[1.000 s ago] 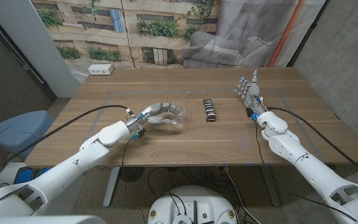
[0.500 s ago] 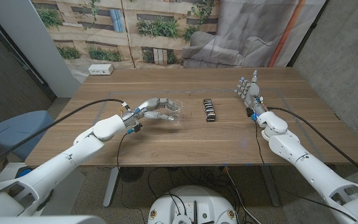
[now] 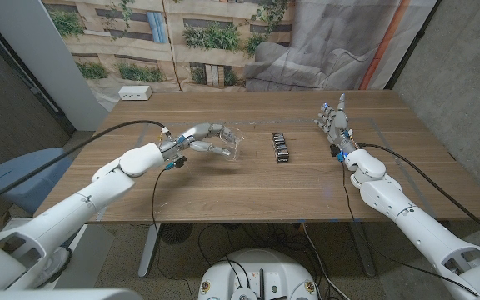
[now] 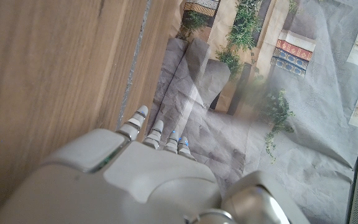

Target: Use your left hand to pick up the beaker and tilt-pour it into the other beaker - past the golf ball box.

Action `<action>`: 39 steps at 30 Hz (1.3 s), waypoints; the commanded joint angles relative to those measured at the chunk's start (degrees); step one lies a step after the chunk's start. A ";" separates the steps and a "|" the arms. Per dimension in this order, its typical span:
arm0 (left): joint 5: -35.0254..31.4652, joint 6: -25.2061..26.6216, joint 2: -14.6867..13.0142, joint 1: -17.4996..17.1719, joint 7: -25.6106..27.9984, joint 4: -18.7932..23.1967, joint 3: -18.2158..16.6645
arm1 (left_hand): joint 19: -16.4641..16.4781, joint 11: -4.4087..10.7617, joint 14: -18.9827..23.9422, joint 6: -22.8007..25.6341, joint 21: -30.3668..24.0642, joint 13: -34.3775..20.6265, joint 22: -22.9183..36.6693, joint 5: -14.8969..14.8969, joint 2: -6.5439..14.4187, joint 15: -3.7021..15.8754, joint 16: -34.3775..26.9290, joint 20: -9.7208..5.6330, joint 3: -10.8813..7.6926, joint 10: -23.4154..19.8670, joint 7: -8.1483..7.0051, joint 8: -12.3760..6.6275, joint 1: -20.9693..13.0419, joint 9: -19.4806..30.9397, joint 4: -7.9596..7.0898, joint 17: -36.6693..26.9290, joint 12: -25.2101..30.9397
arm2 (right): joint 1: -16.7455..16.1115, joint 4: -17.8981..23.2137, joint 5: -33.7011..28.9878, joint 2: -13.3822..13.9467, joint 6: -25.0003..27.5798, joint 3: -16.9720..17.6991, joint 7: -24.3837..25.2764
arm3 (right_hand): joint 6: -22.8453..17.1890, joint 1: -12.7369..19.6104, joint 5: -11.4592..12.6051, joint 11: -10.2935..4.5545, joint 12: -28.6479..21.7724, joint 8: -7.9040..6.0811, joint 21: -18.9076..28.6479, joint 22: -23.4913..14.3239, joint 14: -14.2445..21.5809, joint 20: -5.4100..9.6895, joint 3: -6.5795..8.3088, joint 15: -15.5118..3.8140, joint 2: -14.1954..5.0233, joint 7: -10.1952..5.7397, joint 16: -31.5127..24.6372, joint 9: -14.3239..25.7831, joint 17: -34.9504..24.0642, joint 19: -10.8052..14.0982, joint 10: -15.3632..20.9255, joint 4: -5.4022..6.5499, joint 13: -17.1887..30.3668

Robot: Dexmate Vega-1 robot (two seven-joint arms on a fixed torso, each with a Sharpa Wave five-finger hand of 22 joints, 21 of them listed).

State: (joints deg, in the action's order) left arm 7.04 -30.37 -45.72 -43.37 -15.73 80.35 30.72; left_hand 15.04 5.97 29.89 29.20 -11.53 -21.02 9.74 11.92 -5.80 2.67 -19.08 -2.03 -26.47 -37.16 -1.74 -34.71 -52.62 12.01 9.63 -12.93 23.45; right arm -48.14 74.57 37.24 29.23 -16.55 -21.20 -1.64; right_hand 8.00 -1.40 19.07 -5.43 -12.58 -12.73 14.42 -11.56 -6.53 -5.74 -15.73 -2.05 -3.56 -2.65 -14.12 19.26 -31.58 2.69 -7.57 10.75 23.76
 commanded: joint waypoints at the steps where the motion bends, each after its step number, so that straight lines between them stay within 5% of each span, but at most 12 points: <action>1: -4.40 1.83 -2.26 2.81 -0.70 1.94 -0.04 | 0.27 6.14 0.41 2.57 -0.09 -0.63 0.19 0.35 7.28 10.02 -0.41 -5.02 0.48 -6.85 -2.05 -3.44 -6.18 0.76 -0.08 -0.35 0.28 | -0.02 0.03 0.00 0.01 0.01 0.00 0.01 | 0.40 0.15 0.31 -0.09 -0.34 -0.32 0.38 -0.26 -0.25 -0.31 -0.34 -1.00 -5.15 -0.11 -0.17 0.09 -0.22 -0.19 -0.25 0.06 0.30; 24: -13.80 0.35 -2.76 12.49 -7.46 0.71 4.20 | 0.94 6.11 0.89 2.82 -0.18 -1.67 0.21 0.50 8.67 10.13 -0.83 -4.41 1.42 -7.57 -1.71 -4.09 -6.90 0.78 0.20 -0.43 0.32 | 0.00 0.04 0.01 0.01 0.02 0.01 0.00 | 0.41 0.14 0.31 -0.02 -0.36 -0.31 0.39 -0.26 -0.24 -0.27 -0.34 -1.07 -5.15 -0.15 -0.18 0.09 -0.22 -0.17 -0.22 0.06 0.30; 39: -20.42 -1.35 -2.21 15.63 -8.35 0.76 6.17 | 1.53 6.14 1.30 3.38 -0.28 -2.21 0.22 0.48 8.94 10.01 -1.05 -4.11 2.23 -8.15 -1.64 -4.59 -7.11 0.77 0.26 -0.35 0.31 | 0.01 0.00 0.00 0.00 0.00 0.00 -0.01 | 0.38 0.14 0.30 -0.15 -0.36 -0.32 0.39 -0.26 -0.21 -0.34 -0.34 -1.05 -5.16 -0.17 -0.20 0.09 -0.22 -0.16 -0.20 0.07 0.30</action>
State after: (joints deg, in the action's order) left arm -8.83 -31.37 -48.08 -30.22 -22.83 80.84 35.43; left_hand 15.96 5.32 30.82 29.73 -11.53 -21.76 9.73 12.17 -5.06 2.96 -19.74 -2.34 -24.37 -38.16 -1.22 -34.72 -51.88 12.02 9.91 -13.18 23.58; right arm -48.14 74.62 37.25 29.24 -16.55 -21.19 -1.63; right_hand 8.00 -1.40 19.07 -5.43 -12.58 -12.73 14.42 -11.56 -6.53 -5.74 -15.73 -2.05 -3.56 -2.65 -14.12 19.26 -31.73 2.69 -7.57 10.74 23.76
